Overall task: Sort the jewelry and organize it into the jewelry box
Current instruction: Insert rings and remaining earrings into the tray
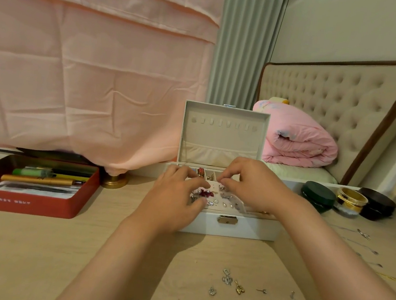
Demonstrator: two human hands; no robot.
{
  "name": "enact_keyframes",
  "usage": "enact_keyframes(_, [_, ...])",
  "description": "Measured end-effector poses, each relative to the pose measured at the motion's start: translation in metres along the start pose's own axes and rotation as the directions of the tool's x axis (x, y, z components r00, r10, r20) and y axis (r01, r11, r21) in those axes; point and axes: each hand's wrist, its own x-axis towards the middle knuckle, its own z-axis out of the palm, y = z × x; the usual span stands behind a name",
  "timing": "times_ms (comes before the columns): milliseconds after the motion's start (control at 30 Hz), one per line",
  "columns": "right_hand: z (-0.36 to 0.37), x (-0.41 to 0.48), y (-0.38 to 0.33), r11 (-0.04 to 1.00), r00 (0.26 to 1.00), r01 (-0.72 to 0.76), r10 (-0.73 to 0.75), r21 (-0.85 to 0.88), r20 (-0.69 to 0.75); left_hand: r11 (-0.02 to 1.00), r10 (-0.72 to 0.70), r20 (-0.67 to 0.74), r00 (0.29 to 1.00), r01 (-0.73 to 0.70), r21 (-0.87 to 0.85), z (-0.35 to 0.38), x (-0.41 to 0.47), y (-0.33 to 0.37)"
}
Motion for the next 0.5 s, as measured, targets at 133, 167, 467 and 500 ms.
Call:
enact_keyframes(133, [-0.014,-0.031,-0.004,0.998,0.999,0.012,-0.015,0.069,0.037,0.998,0.047,-0.060,0.997,-0.050,-0.047,-0.013,0.003,0.016])
enact_keyframes(167, [-0.016,-0.041,-0.006,0.997,0.995,0.002,-0.009,0.078,0.099,0.996,0.036,-0.027,0.999,-0.038,-0.075,-0.016,0.003,0.023])
enact_keyframes(467, [-0.013,-0.105,-0.015,0.998,0.832,-0.060,0.057,-0.013,0.553,0.990,0.041,0.563,0.825,0.044,-0.137,-0.013,-0.003,0.070])
enact_keyframes(500, [-0.011,-0.108,-0.015,0.998,0.819,-0.061,0.061,-0.020,0.570,0.990,0.036,0.612,0.790,0.057,-0.131,-0.010,-0.004,0.072])
